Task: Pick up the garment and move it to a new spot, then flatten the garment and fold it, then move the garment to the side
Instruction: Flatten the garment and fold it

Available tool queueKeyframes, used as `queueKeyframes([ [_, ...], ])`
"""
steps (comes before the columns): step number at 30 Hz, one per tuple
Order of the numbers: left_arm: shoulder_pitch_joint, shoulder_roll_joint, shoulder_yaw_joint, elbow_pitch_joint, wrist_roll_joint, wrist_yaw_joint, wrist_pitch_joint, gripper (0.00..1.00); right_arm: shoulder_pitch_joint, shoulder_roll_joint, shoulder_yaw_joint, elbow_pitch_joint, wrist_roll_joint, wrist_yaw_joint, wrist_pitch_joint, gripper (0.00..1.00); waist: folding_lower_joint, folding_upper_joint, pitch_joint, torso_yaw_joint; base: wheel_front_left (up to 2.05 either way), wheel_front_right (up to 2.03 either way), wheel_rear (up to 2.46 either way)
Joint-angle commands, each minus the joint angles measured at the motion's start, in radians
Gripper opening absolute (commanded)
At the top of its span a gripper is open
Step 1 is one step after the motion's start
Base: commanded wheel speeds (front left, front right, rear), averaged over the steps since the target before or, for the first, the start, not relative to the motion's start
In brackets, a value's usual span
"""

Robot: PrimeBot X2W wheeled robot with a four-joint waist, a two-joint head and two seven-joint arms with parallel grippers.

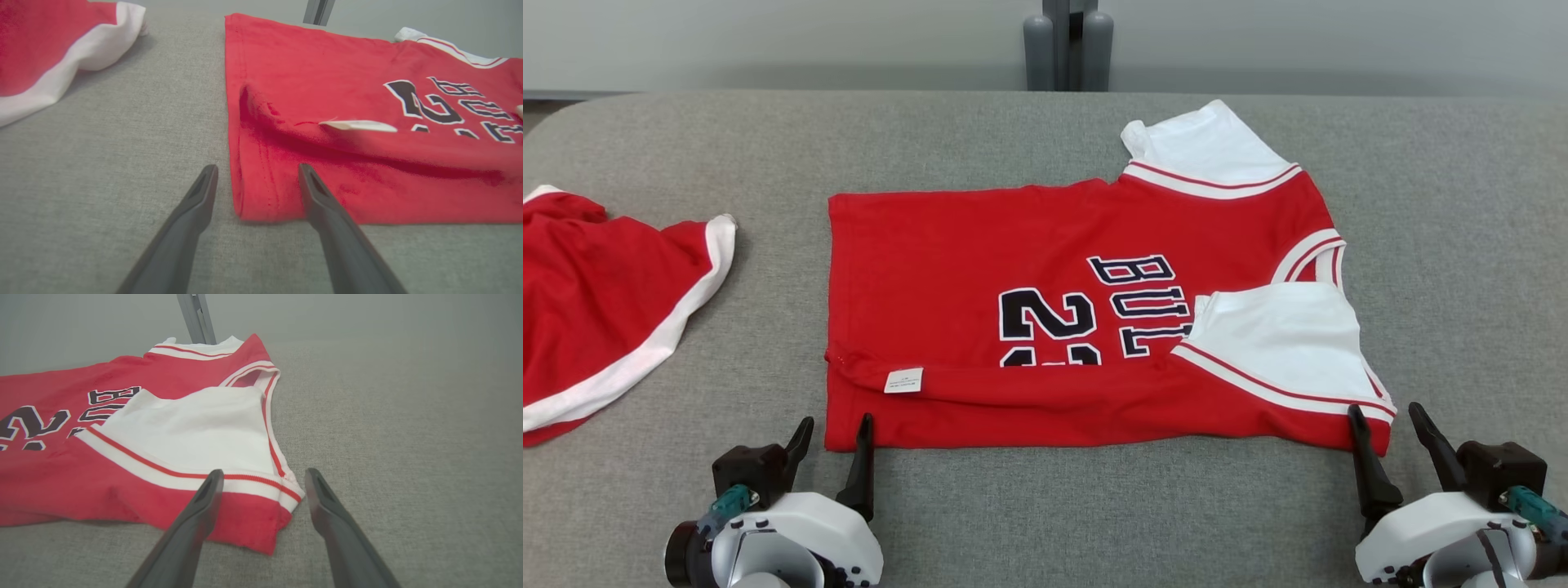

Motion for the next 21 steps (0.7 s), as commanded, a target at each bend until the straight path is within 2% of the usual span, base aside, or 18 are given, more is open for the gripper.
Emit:
queueKeyframes([
  [1,-0.028,0.003,0.004,0.017,-0.011,-0.01,0.001,1.0,-0.021,-0.008,-0.006,0.02,-0.002,0.0,-0.011,1.0,0.0,0.0,0.017,-0.005,0.0,0.0,0.0],
  [8,-0.066,-0.011,0.011,0.089,-0.051,-0.027,0.032,1.0,-0.077,-0.013,0.003,0.111,0.009,0.0,-0.005,1.0,0.0,0.0,0.051,-0.011,0.0,0.0,0.0],
  [9,-0.067,-0.015,0.011,0.097,-0.056,-0.031,0.035,0.96,-0.084,-0.013,0.008,0.127,0.011,0.0,0.0,1.0,0.0,0.0,0.054,-0.011,0.0,0.0,0.0],
  [10,-0.072,-0.015,0.009,0.103,-0.056,-0.033,0.034,0.88,-0.09,-0.013,0.018,0.143,0.018,0.0,0.011,1.0,0.0,0.0,0.056,-0.01,0.0,0.0,0.0],
  [12,-0.079,-0.02,0.007,0.12,-0.065,-0.036,0.045,0.18,-0.105,-0.011,0.035,0.169,0.036,0.0,0.021,1.0,0.0,0.0,0.06,-0.009,0.0,0.0,0.0],
  [13,-0.083,-0.022,0.005,0.126,-0.066,-0.037,0.046,0.0,-0.109,-0.01,0.042,0.18,0.045,0.0,0.03,0.49,0.0,0.0,0.06,-0.008,0.0,0.0,0.0],
  [14,-0.082,-0.024,0.004,0.131,-0.074,-0.043,0.052,0.0,-0.114,-0.011,0.048,0.183,0.051,0.0,0.025,0.33,0.0,0.0,0.06,-0.008,0.0,0.0,0.0],
  [15,-0.082,-0.027,0.004,0.131,-0.079,-0.046,0.052,0.0,-0.12,-0.011,0.052,0.184,0.063,0.0,0.016,0.0,0.0,0.0,0.06,-0.007,0.0,0.0,0.0],
  [21,-0.056,-0.01,0.005,0.089,-0.084,-0.048,0.045,0.0,-0.11,-0.026,0.06,0.146,0.125,0.0,0.007,0.0,0.0,0.0,0.045,0.002,0.0,0.0,0.0],
])
